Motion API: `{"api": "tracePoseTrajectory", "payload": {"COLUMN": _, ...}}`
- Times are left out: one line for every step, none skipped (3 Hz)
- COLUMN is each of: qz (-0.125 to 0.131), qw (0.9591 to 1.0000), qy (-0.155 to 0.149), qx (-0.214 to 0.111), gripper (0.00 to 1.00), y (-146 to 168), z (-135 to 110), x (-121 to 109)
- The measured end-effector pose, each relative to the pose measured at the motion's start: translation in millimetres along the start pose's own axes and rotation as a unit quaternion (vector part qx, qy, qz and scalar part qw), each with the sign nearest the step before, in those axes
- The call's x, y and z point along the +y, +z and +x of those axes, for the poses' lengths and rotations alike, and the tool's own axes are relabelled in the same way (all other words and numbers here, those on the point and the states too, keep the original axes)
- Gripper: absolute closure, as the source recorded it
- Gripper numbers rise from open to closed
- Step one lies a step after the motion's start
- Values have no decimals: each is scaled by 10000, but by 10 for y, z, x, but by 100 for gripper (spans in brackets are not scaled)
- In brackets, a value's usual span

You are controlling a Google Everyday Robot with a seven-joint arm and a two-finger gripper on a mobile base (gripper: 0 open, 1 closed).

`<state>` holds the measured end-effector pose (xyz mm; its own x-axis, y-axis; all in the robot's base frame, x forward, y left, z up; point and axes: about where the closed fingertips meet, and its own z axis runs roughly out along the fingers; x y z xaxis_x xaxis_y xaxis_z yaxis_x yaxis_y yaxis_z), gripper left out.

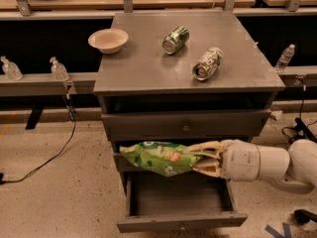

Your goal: Place green rice chip bag into bottom drawer

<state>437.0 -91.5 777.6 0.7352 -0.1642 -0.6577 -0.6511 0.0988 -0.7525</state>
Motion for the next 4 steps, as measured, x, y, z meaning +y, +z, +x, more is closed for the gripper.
{"api": "tracePoseTrajectory", "payload": {"qz": 101, "qw": 9987, "qy": 447, "qx": 220, "gripper": 100, "y": -49, "z": 295, "x": 467}}
{"api": "tracePoseTrajectory", "payload": {"qz": 101, "qw": 9987, "qy": 447, "qx": 220, "gripper": 100, "y": -49, "z": 295, "x": 467}}
{"api": "tracePoseTrajectory", "payload": {"qz": -186, "qw": 9976, "qy": 557, "qx": 373, "gripper": 100, "y": -22, "z": 450, "x": 592}}
{"api": "tracePoseTrajectory", "payload": {"qz": -461, "qw": 9929, "qy": 866, "qx": 676, "gripper": 100, "y": -155, "z": 974, "x": 927}}
